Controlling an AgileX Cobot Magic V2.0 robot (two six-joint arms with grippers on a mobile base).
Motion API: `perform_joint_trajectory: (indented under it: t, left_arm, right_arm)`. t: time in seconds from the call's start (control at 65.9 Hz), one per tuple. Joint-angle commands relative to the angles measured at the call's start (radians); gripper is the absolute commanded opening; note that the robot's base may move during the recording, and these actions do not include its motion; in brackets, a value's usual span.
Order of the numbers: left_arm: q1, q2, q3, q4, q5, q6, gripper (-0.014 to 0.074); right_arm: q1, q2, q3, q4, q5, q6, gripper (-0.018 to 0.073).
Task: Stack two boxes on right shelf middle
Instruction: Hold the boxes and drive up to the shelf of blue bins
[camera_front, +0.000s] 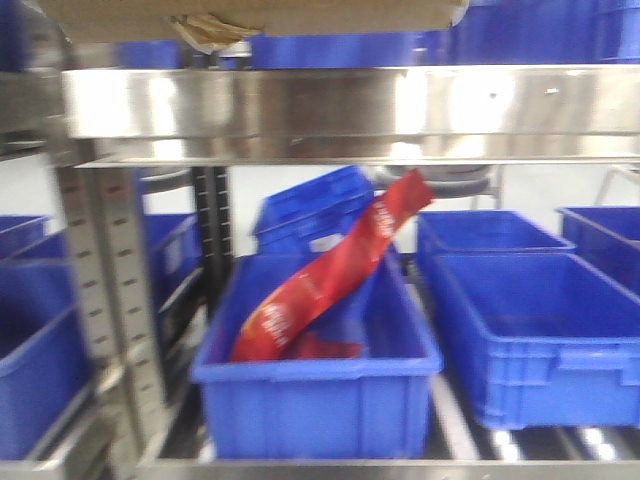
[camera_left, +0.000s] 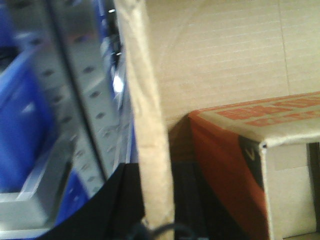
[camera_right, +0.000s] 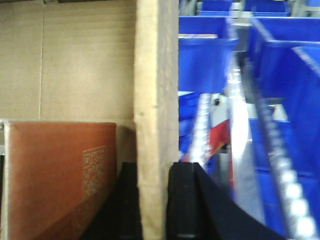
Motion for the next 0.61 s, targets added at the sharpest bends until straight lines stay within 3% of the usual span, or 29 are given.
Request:
perform_joint_trajectory:
  t: [0.0,0.592]
  left_arm:
    - [-0.006,-0.01,-0.007,-0.025,-0.043,0.011,-0.0111]
    - [-0.006,-0.01,-0.007,-0.025,-0.043,0.011,-0.0111]
  right_arm:
    - [0.006,-0.016,-0.011,-0.002,-0.142,0.003,-0.0153]
    - [0.006,-0.016,-0.011,-0.002,-0.144,0.003,-0.0153]
